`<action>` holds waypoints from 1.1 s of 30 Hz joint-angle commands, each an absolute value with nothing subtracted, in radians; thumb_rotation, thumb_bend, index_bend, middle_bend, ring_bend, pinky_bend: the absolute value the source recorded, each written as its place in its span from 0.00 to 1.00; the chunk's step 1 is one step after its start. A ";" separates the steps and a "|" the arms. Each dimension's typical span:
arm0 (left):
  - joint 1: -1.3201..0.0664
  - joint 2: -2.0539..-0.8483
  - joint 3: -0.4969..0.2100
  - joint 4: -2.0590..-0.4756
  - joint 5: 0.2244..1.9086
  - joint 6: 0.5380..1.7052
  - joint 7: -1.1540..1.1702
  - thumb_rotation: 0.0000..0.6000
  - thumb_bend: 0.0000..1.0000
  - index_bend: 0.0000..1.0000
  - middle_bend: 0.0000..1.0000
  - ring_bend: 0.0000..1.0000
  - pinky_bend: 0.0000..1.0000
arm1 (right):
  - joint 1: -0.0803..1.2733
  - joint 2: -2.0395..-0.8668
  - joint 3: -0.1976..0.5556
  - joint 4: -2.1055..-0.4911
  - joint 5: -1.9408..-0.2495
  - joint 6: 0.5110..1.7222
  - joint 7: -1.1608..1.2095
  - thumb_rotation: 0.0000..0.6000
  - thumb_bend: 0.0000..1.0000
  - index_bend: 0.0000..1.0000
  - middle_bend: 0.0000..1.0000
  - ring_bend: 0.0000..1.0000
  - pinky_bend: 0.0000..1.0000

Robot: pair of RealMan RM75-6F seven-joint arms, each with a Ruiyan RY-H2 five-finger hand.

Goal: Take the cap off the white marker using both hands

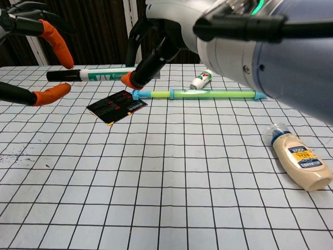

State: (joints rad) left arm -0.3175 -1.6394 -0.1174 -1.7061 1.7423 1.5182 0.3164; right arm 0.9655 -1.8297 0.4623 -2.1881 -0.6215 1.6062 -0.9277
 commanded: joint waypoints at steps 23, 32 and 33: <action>-0.327 -1.649 -0.111 -1.689 1.746 1.532 0.298 1.00 0.42 0.52 0.21 0.00 0.02 | 0.972 -1.821 0.452 -2.174 -0.606 1.598 -0.904 1.00 0.46 0.73 0.07 0.12 0.10; -0.333 -1.658 -0.112 -1.681 1.740 1.528 0.299 1.00 0.42 0.53 0.21 0.00 0.02 | 0.973 -1.814 0.446 -2.180 -0.608 1.594 -0.895 1.00 0.46 0.73 0.07 0.12 0.10; -0.334 -1.659 -0.112 -1.680 1.740 1.528 0.301 1.00 0.42 0.53 0.21 0.00 0.02 | 0.973 -1.813 0.446 -2.180 -0.608 1.593 -0.893 1.00 0.46 0.73 0.07 0.12 0.10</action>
State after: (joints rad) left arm -0.3333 -1.6590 -0.1123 -1.6801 1.7399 1.5281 0.3002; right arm 0.9731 -1.8132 0.4458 -2.1802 -0.6079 1.5933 -0.8937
